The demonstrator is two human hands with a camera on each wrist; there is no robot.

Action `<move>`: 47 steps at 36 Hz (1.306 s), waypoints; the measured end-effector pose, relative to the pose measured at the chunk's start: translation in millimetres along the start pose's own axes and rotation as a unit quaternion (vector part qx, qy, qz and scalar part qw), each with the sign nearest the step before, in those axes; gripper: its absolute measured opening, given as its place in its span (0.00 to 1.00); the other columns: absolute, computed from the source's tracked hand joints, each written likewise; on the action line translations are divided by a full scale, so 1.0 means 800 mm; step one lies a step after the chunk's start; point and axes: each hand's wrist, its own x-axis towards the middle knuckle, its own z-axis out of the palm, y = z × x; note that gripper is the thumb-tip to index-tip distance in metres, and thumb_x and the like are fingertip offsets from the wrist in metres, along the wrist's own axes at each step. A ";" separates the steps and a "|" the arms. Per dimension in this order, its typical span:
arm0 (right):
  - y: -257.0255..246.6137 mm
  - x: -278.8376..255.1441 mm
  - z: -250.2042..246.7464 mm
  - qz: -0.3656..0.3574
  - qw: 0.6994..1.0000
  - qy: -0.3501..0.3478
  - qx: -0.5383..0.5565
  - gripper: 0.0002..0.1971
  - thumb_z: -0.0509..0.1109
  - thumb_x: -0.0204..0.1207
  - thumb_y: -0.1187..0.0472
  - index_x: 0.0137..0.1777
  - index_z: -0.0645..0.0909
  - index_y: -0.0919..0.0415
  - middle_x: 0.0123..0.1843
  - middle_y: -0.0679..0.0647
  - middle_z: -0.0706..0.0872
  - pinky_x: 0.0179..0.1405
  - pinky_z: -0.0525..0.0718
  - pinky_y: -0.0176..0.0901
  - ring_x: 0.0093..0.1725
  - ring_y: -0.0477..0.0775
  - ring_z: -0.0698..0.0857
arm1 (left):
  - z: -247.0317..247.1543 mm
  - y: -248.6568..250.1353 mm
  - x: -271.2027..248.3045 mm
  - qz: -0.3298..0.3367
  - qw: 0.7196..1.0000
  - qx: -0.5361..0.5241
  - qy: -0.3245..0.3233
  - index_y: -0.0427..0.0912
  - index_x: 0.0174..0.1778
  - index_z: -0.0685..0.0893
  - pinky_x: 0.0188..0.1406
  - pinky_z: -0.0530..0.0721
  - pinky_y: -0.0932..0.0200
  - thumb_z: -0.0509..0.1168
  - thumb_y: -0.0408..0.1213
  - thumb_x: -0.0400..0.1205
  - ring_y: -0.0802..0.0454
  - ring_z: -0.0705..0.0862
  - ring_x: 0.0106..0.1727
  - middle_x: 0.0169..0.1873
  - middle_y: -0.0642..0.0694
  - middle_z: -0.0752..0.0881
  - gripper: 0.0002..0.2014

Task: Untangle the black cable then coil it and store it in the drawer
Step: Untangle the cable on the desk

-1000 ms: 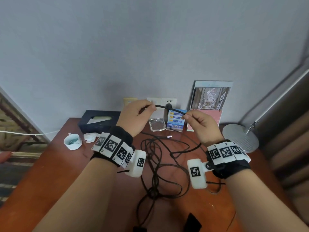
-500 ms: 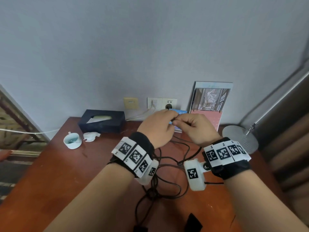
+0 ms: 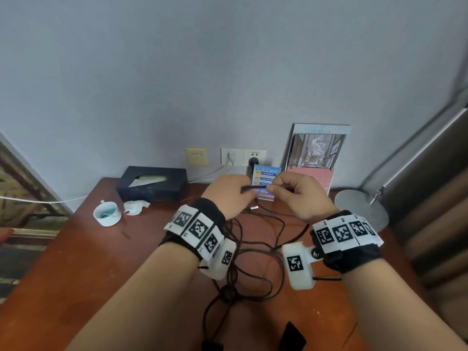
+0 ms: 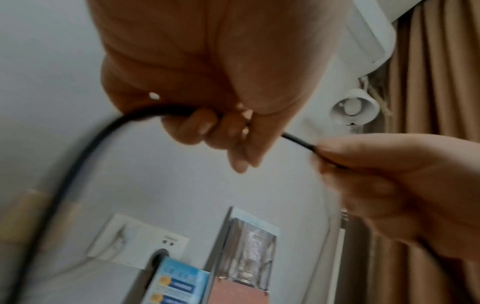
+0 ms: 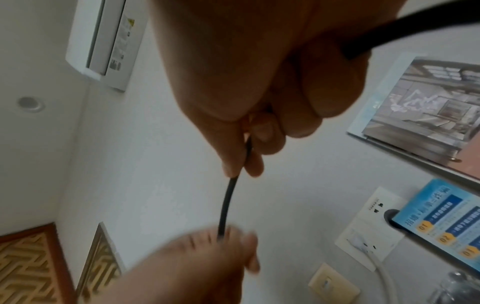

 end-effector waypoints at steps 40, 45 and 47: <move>0.021 -0.011 -0.027 0.026 0.996 0.068 0.057 0.11 0.69 0.79 0.61 0.36 0.85 0.62 0.19 0.38 0.76 0.26 0.68 0.24 0.23 0.37 0.73 | -0.038 -0.047 -0.031 -0.091 0.987 -0.076 0.105 0.43 0.48 0.82 0.44 0.71 0.55 0.56 0.45 0.87 0.49 0.80 0.46 0.40 0.50 0.83 0.12; 0.013 -0.009 -0.013 0.004 0.996 0.061 0.066 0.11 0.70 0.78 0.60 0.37 0.86 0.64 0.29 0.56 0.84 0.32 0.73 0.26 0.29 0.39 0.76 | -0.027 -0.021 -0.032 -0.065 0.992 -0.076 0.074 0.44 0.53 0.80 0.43 0.68 0.59 0.54 0.43 0.89 0.52 0.78 0.46 0.42 0.51 0.81 0.11; 0.004 -0.008 -0.005 -0.011 0.997 0.032 0.072 0.12 0.70 0.78 0.60 0.37 0.86 0.65 0.26 0.52 0.81 0.31 0.72 0.29 0.28 0.38 0.74 | -0.022 -0.007 -0.031 -0.035 0.994 -0.073 0.069 0.41 0.54 0.81 0.43 0.69 0.58 0.54 0.42 0.89 0.51 0.79 0.48 0.46 0.48 0.83 0.13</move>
